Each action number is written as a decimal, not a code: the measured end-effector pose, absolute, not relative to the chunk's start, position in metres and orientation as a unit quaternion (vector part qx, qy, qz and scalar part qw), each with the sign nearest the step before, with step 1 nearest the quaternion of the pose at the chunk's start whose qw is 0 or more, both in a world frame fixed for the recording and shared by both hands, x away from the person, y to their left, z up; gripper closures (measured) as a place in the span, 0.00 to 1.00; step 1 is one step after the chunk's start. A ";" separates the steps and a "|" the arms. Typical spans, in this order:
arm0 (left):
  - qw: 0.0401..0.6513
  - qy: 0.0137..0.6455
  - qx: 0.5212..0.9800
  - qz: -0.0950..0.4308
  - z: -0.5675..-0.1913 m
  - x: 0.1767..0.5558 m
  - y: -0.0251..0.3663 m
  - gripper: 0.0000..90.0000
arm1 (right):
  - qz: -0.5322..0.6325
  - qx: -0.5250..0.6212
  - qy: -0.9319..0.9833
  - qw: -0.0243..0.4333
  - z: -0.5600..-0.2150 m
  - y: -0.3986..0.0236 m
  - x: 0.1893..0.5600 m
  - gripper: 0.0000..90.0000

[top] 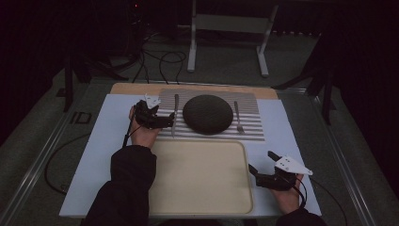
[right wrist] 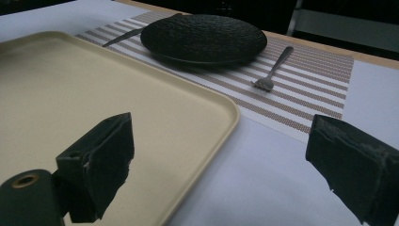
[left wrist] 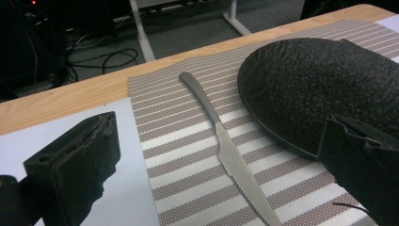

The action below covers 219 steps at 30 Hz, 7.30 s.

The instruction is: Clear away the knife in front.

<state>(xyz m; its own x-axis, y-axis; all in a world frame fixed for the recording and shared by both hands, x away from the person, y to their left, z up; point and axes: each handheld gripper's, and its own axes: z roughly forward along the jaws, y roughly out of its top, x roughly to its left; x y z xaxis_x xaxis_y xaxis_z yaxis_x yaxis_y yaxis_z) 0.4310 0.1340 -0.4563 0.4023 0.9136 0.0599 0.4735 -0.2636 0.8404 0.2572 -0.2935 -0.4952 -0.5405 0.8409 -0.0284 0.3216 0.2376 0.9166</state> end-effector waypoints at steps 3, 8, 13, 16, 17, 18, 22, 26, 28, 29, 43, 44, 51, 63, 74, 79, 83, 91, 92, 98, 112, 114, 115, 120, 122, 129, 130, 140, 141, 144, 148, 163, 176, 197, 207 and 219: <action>0.383 0.469 0.743 0.284 -0.457 0.434 0.132 0.00 | 0.475 0.394 0.738 0.273 -0.495 -0.293 0.257 0.09; 0.373 0.481 0.743 0.280 -0.464 0.444 0.128 0.00 | 0.475 0.394 0.738 0.273 -0.495 -0.293 0.257 0.09; 0.367 0.488 0.743 0.274 -0.470 0.451 0.125 0.00 | 0.475 0.393 0.738 0.273 -0.495 -0.293 0.257 0.09; 0.364 0.489 0.744 0.273 -0.470 0.454 0.122 0.00 | 0.474 0.393 0.739 0.273 -0.495 -0.293 0.257 0.09; 0.363 0.489 0.745 0.273 -0.469 0.457 0.120 0.00 | 0.474 0.394 0.739 0.273 -0.495 -0.293 0.257 0.09; 0.364 0.489 0.744 0.273 -0.468 0.459 0.119 0.00 | 0.475 0.394 0.738 0.273 -0.495 -0.293 0.257 0.09; 0.363 0.490 0.744 0.273 -0.465 0.466 0.114 0.01 | 0.477 0.394 0.737 0.272 -0.495 -0.294 0.258 0.09; 0.362 0.492 0.744 0.272 -0.465 0.474 0.109 0.01 | 0.479 0.394 0.736 0.271 -0.495 -0.295 0.258 0.09; 0.359 0.492 0.745 0.272 -0.465 0.478 0.106 0.01 | 0.480 0.395 0.735 0.271 -0.495 -0.295 0.257 0.09; 0.358 0.493 0.745 0.271 -0.466 0.480 0.105 0.01 | 0.480 0.395 0.735 0.271 -0.495 -0.295 0.257 0.09; 0.326 0.507 0.753 0.266 -0.472 0.507 0.096 0.02 | 0.488 0.397 0.731 0.265 -0.495 -0.296 0.258 0.09; 0.322 0.509 0.753 0.264 -0.473 0.509 0.096 0.02 | 0.487 0.398 0.731 0.266 -0.495 -0.296 0.258 0.09; 0.318 0.519 0.755 0.245 -0.475 0.517 0.090 0.04 | 0.489 0.399 0.729 0.265 -0.495 -0.296 0.258 0.09; 0.279 0.573 0.741 0.214 -0.496 0.533 0.085 0.41 | 0.492 0.401 0.727 0.262 -0.494 -0.297 0.258 0.09; 0.265 0.585 0.744 0.183 -0.512 0.539 0.079 0.78 | 0.493 0.404 0.725 0.262 -0.494 -0.298 0.258 0.09; 0.256 0.580 0.750 0.188 -0.514 0.539 0.079 0.83 | 0.492 0.405 0.725 0.261 -0.494 -0.299 0.258 0.09; 0.253 0.584 0.747 0.191 -0.514 0.539 0.078 0.88 | 0.492 0.404 0.726 0.260 -0.495 -0.299 0.258 0.09; 0.250 0.582 0.749 0.197 -0.514 0.538 0.077 0.89 | 0.491 0.405 0.726 0.259 -0.495 -0.300 0.259 0.09; 0.245 0.580 0.750 0.202 -0.513 0.537 0.077 0.89 | 0.490 0.405 0.727 0.259 -0.495 -0.300 0.259 0.09; 0.242 0.583 0.747 0.210 -0.509 0.535 0.087 0.89 | 0.489 0.409 0.726 0.257 -0.496 -0.301 0.259 0.09; 0.263 0.588 0.734 0.217 -0.492 0.526 0.095 0.89 | 0.486 0.408 0.729 0.258 -0.496 -0.300 0.259 0.09; 0.269 0.589 0.731 0.218 -0.488 0.524 0.096 0.89 | 0.486 0.408 0.729 0.258 -0.496 -0.300 0.259 0.09; 0.270 0.589 0.730 0.218 -0.487 0.523 0.096 0.89 | 0.486 0.408 0.729 0.257 -0.496 -0.300 0.259 0.09; 0.276 0.588 0.729 0.216 -0.482 0.519 0.097 0.89 | 0.486 0.408 0.729 0.258 -0.496 -0.300 0.259 0.09; 0.276 0.588 0.729 0.215 -0.480 0.518 0.096 0.89 | 0.487 0.408 0.729 0.257 -0.496 -0.300 0.259 0.09; 0.287 0.581 0.729 0.221 -0.467 0.506 0.097 0.89 | 0.486 0.408 0.729 0.258 -0.496 -0.300 0.259 0.09; 0.289 0.581 0.728 0.222 -0.465 0.504 0.097 0.89 | 0.486 0.408 0.728 0.257 -0.496 -0.299 0.259 0.09; 0.307 0.577 0.722 0.226 -0.452 0.486 0.101 0.89 | 0.485 0.407 0.730 0.258 -0.496 -0.299 0.259 0.09; 0.311 0.579 0.720 0.225 -0.451 0.484 0.102 0.89 | 0.485 0.406 0.730 0.258 -0.496 -0.299 0.259 0.09; 0.313 0.579 0.718 0.225 -0.449 0.478 0.105 0.89 | 0.485 0.407 0.730 0.258 -0.496 -0.299 0.259 0.09; 0.316 0.577 0.718 0.227 -0.445 0.472 0.106 0.89 | 0.485 0.406 0.730 0.258 -0.496 -0.299 0.259 0.09; 0.343 0.561 0.715 0.237 -0.426 0.434 0.109 0.89 | 0.483 0.405 0.732 0.259 -0.496 -0.297 0.259 0.09; 0.353 0.555 0.715 0.235 -0.428 0.410 0.113 0.89 | 0.481 0.403 0.734 0.259 -0.496 -0.296 0.259 0.09; 0.361 0.555 0.713 0.230 -0.443 0.380 0.115 0.89 | 0.479 0.401 0.736 0.259 -0.497 -0.295 0.259 0.09; 0.360 0.555 0.712 0.235 -0.448 0.365 0.117 0.89 | 0.479 0.402 0.737 0.259 -0.497 -0.295 0.259 0.09; 0.355 0.550 0.716 0.242 -0.453 0.352 0.116 0.89 | 0.478 0.402 0.737 0.259 -0.497 -0.294 0.259 0.09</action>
